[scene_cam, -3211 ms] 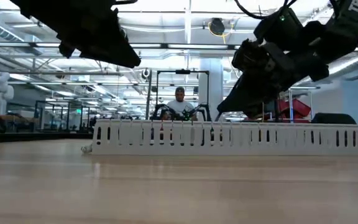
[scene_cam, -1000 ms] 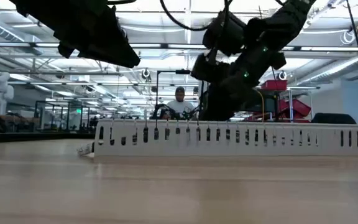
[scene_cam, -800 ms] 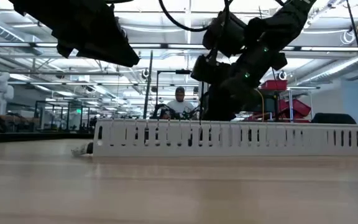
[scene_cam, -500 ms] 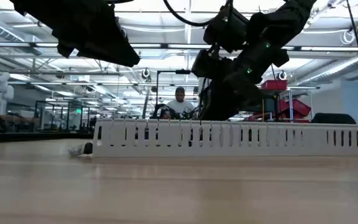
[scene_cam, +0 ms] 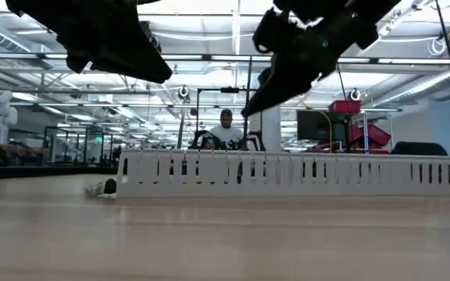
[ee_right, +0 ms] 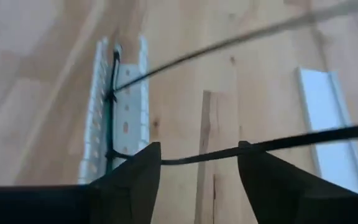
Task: Ziptie cables
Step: Put the cable wires on the cable white duct tray
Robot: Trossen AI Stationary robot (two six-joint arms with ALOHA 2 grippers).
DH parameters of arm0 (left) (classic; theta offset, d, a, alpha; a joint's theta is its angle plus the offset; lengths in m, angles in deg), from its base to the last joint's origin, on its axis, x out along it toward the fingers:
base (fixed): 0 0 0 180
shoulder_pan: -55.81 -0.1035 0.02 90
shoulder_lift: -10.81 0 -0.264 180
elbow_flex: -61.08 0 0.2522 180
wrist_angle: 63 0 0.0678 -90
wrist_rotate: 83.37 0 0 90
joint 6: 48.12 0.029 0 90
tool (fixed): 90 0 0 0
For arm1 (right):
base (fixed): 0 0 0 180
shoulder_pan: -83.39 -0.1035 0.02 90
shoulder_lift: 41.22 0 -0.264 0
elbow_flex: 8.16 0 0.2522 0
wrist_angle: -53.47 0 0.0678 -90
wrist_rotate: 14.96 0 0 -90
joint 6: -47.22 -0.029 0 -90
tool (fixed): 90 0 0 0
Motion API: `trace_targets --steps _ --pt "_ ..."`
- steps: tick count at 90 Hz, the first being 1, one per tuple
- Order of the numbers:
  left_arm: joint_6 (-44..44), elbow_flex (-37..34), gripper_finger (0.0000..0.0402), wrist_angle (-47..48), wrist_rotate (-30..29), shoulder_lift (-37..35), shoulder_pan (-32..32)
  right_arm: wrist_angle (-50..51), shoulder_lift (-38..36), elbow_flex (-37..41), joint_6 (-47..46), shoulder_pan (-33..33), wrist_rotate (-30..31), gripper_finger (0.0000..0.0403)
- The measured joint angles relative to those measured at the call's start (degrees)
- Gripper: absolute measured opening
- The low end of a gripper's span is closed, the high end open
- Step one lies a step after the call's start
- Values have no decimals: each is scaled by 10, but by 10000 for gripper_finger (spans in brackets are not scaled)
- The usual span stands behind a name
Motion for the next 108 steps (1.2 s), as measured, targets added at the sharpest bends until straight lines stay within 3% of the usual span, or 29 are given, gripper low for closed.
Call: trace_targets --steps 13,35,49,62,86,93,108 --pt "6 0 83 1 8 5 0 -25 -3 0 -18 -18 -10 197" --pt "1 -4 83 -4 96 62 -23 -71 20 0 -14 -46 -32 181" --pt "21 -4 83 1 97 66 -27 -69 10 0 -8 -61 -36 176" --pt "60 -4 83 2 103 67 -38 -43 -15 0 -6 -75 -77 176" --pt "63 -5 83 -2 118 89 -71 -41 -61 0 2 -90 -76 176" --pt "52 -5 83 -3 120 96 -81 -38 -61 0 0 -90 -63 176" --pt "51 -5 83 -18 124 114 -89 -35 -95 0 37 -90 26 176"
